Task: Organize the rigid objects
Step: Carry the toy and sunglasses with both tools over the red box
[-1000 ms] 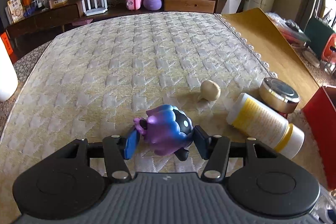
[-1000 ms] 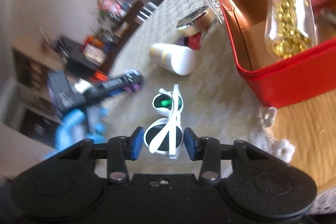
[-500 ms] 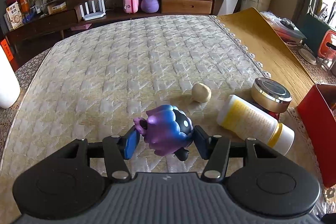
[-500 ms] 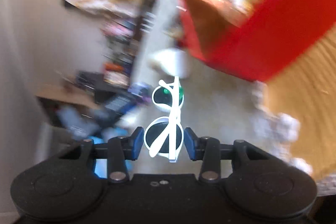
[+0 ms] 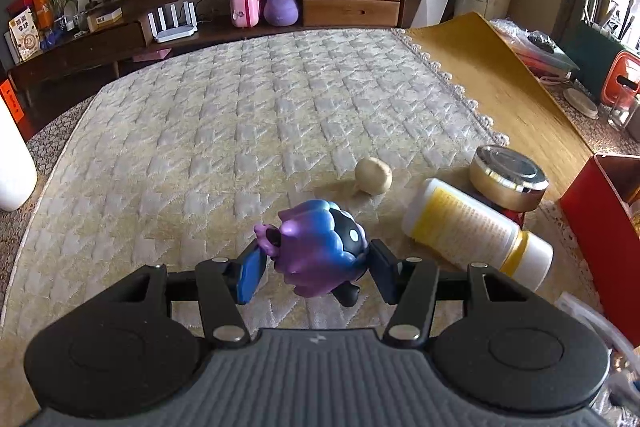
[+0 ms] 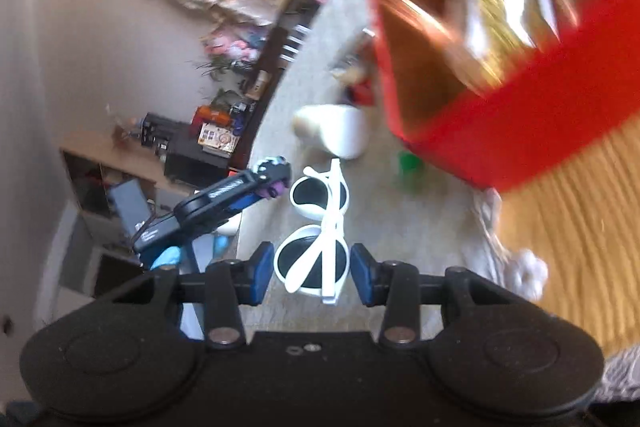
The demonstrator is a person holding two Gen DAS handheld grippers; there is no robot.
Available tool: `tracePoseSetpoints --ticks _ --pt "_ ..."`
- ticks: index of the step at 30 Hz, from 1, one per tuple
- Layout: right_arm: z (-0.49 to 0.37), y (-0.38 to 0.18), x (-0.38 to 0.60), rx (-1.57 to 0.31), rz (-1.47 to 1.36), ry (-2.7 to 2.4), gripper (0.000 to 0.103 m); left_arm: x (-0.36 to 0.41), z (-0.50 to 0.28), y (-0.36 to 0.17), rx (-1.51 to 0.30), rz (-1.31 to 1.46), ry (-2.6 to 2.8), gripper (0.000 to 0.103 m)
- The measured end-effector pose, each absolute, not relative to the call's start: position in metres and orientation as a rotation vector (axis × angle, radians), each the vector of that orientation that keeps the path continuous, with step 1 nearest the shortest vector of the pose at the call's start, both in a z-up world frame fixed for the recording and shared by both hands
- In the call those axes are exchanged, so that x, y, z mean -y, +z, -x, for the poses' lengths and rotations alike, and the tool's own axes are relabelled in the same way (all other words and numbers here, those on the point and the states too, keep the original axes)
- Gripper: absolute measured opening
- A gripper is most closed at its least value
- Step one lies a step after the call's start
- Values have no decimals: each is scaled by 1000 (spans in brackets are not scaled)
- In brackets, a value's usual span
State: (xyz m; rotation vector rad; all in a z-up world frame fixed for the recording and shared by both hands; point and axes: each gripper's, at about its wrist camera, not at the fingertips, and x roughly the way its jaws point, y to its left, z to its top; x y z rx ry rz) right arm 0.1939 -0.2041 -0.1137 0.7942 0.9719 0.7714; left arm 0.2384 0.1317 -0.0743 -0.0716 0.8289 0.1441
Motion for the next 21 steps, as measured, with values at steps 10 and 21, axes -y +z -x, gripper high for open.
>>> tracePoseSetpoints --ticks 10,21 --pt "-194 -66 234 -853 -696 737 41 -88 -222 -26 -777 34 54 55" --pt "-189 -35 280 -768 -531 562 41 2 -220 9 -746 -2 -111 55"
